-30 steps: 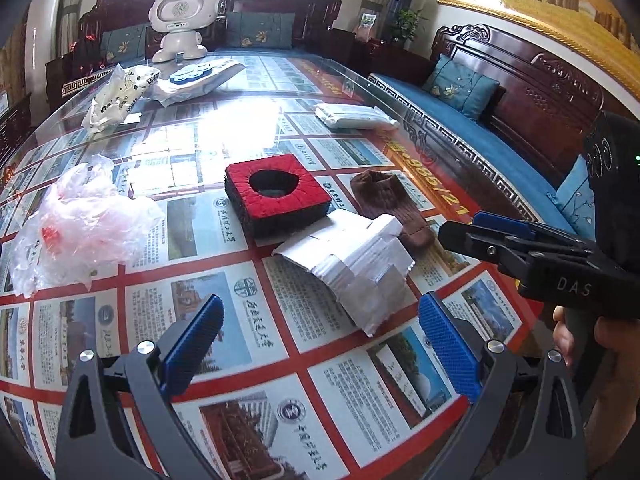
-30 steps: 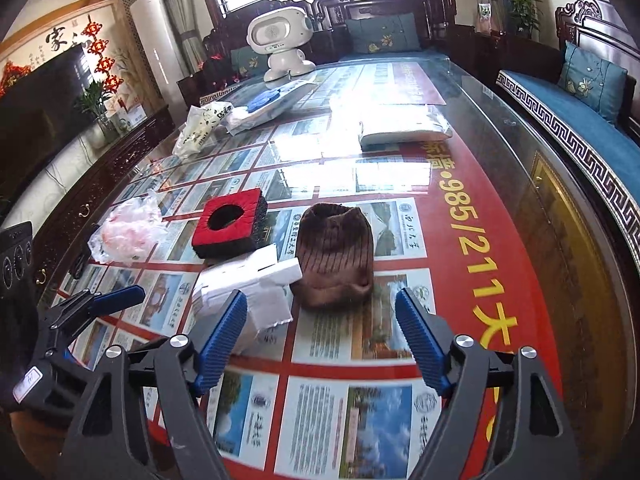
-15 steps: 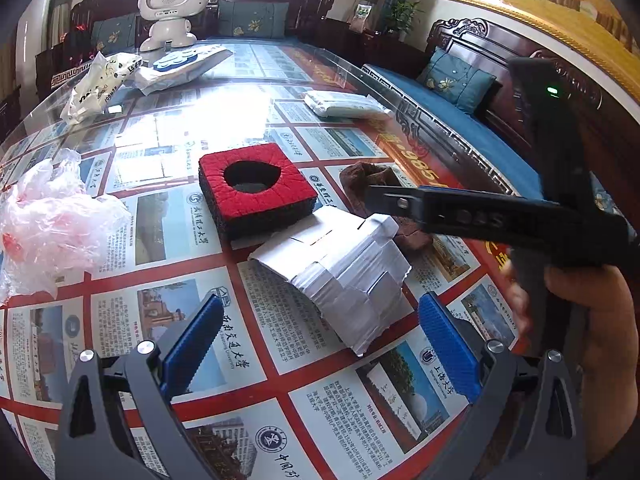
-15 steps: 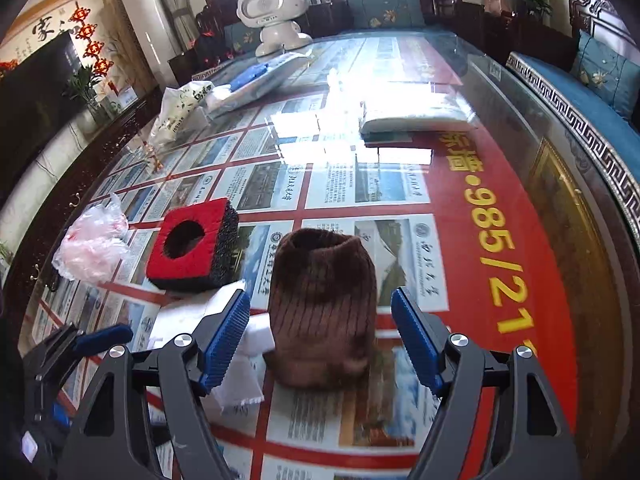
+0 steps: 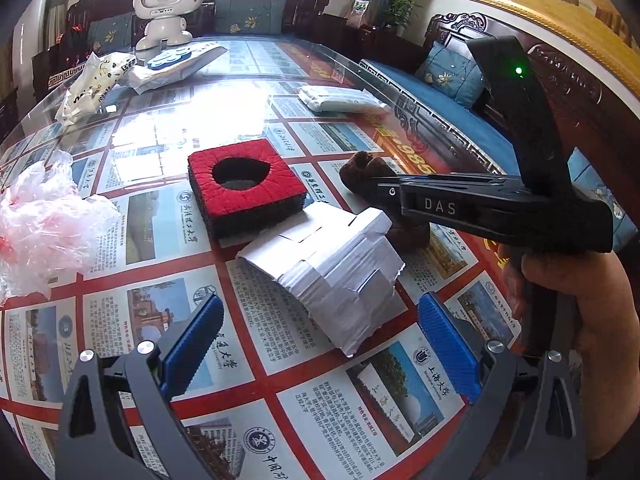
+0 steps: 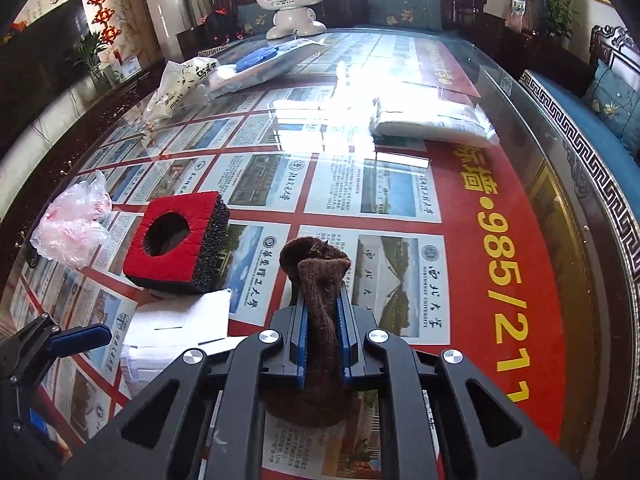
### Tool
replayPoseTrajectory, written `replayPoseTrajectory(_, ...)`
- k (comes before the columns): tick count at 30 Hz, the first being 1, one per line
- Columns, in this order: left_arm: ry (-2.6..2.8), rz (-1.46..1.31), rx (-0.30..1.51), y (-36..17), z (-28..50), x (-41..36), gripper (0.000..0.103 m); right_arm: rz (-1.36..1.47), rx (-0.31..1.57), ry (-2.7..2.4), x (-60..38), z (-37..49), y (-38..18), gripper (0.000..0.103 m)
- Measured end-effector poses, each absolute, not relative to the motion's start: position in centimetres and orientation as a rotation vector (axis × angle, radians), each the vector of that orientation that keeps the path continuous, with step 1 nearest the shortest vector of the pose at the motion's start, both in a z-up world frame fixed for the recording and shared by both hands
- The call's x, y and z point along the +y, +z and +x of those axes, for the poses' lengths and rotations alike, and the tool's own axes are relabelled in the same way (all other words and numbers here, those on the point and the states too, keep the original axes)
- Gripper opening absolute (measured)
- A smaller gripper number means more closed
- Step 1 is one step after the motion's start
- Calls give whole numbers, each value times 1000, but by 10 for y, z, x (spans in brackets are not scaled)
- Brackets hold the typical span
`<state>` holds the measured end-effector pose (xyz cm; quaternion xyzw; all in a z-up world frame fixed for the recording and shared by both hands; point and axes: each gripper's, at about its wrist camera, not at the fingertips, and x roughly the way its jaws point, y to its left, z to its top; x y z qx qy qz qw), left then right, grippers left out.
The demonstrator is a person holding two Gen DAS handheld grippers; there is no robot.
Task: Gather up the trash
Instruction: 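Grasp the brown knit sock with the right tool while the left tool approaches the paper stack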
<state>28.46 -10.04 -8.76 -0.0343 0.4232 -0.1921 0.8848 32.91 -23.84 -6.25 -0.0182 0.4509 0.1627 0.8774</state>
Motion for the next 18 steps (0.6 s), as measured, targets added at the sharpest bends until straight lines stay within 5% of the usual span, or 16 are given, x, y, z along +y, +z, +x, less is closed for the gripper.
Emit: replayPoseTrajectory(18, -379, -190, 910, -91, 311, -115, 97, 72, 840, 292, -322, 295, -38, 12)
